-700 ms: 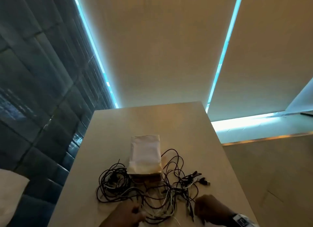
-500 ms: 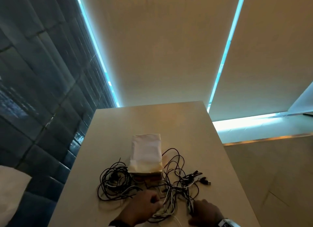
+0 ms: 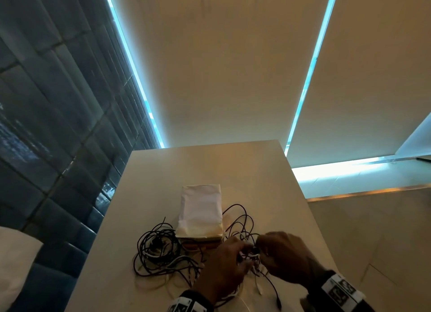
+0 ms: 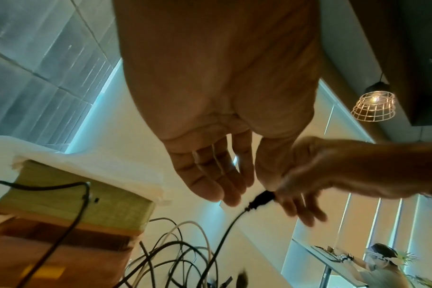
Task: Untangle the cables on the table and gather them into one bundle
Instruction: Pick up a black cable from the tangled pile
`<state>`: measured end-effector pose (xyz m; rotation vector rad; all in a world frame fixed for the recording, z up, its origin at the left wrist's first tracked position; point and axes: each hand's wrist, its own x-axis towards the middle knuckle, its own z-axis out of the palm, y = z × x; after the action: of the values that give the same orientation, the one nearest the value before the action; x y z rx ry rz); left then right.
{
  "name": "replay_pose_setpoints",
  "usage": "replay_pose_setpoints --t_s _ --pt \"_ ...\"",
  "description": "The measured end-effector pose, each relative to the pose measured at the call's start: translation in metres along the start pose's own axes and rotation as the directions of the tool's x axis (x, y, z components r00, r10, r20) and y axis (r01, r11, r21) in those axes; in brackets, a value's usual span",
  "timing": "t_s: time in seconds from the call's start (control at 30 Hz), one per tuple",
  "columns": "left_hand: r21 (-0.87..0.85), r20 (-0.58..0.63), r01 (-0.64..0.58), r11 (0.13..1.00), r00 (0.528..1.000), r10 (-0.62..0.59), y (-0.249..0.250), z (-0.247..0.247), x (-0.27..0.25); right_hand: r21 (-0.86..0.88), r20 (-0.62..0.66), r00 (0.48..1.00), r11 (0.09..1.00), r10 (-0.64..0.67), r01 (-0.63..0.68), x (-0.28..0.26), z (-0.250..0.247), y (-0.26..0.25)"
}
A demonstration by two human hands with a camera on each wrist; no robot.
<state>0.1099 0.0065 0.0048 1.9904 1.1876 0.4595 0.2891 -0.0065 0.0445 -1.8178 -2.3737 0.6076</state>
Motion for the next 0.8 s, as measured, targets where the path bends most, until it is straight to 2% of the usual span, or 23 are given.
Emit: replay_pose_setpoints --t_s 0.1,0.2,0.3,0.37,0.47,0.57,0.63,0.7,0.8 --pt "-0.06 -0.122 -0.075 0.995 0.99 0.067 0.004 -0.001 0.006 0.023 -0.116 0.99 0.997 -0.076 0.079 0.009 -0.025 -0.013" --pt "-0.071 -0.269 -0.097 0.993 0.96 0.075 0.002 -0.007 0.009 0.095 -0.207 0.973 0.988 -0.102 0.124 0.018 -0.034 -0.02" --pt "-0.165 -0.381 -0.099 0.981 0.924 0.029 0.002 -0.02 0.011 0.376 -0.304 0.952 0.913 -0.037 0.156 0.029 -0.028 -0.018" --pt "-0.266 -0.437 -0.091 0.96 0.899 -0.036 0.006 -0.031 0.011 0.582 -0.253 0.967 0.8 0.006 0.148 0.035 -0.022 -0.017" --pt "-0.425 -0.456 -0.07 0.902 0.878 -0.147 0.016 -0.044 0.01 0.761 -0.117 0.991 0.635 -0.067 0.133 0.042 -0.008 -0.022" --pt "-0.556 -0.429 -0.063 0.829 0.876 -0.221 0.025 -0.058 0.012 0.858 -0.132 0.99 0.494 -0.057 0.143 0.046 0.003 -0.034" --pt "-0.557 -0.441 -0.068 0.828 0.869 -0.225 0.019 -0.064 0.015 0.901 -0.161 0.987 0.405 -0.014 0.153 0.05 0.005 -0.043" --pt "-0.6 -0.44 -0.081 0.796 0.865 -0.244 0.016 -0.067 0.015 0.912 -0.181 0.983 0.372 -0.009 0.171 0.052 0.003 -0.052" --pt "-0.654 -0.466 -0.132 0.745 0.846 -0.26 0.02 -0.076 0.011 0.904 -0.164 0.983 0.386 -0.078 0.182 0.055 0.005 -0.065"
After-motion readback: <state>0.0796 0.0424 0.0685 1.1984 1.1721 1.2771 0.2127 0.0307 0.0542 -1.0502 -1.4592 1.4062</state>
